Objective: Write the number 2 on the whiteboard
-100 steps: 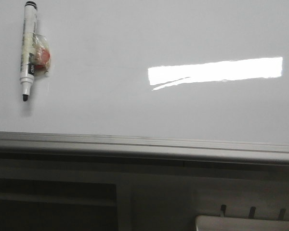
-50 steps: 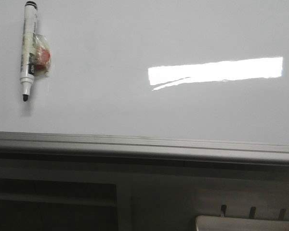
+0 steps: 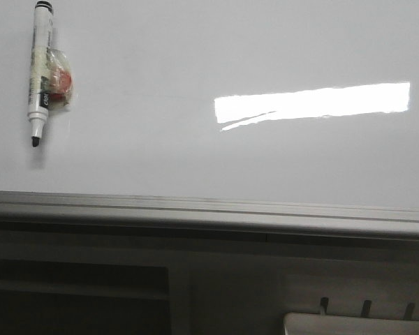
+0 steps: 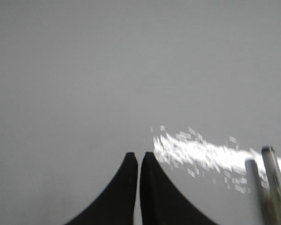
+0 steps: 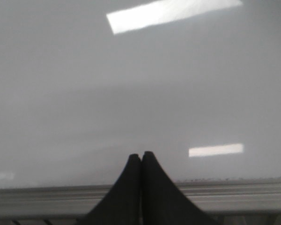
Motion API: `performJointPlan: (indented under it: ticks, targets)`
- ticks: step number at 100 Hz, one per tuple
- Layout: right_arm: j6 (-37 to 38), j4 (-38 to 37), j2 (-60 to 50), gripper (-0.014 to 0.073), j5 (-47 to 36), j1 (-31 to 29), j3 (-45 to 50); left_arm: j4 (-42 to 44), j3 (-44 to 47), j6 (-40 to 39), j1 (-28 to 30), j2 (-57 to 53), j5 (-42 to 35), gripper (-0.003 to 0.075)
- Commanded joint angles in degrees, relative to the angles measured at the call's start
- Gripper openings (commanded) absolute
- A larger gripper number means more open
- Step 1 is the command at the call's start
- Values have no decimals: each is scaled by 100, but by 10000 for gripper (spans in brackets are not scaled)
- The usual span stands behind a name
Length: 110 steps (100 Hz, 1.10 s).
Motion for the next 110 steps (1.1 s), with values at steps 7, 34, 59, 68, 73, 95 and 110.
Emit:
performJointPlan:
  ticks: [7, 34, 59, 68, 73, 95, 110]
  targets:
    - [-32, 4, 724, -74, -464, 273, -450, 5, -733, 63, 9, 507, 792, -20]
    - [-25, 394, 1364, -74, -931, 545, -775, -586, -1958, 1401, -240, 1298, 2762, -12]
    - [-25, 1083, 1364, -74, -823, 566, -775, -2781, -1754, 2864, -817, 1312, 2321, 236]
    - [-25, 1083, 1364, -69, -931, 566, -765, -3205, -1452, 2864, -865, 1312, 1657, 329]
    - [-25, 1083, 1364, -69, -1011, 566, -765, -3205, -1379, 2932, -865, 1312, 1579, 351]
    - [195, 1624, 1364, -69, -1170, 588, -776, -3769, -1320, 4550, -865, 1678, 1908, 358]
    - [-28, 1602, 1364, -69, -584, 588, -1003, -4889, -1320, 5903, -865, 2207, 1923, 358]
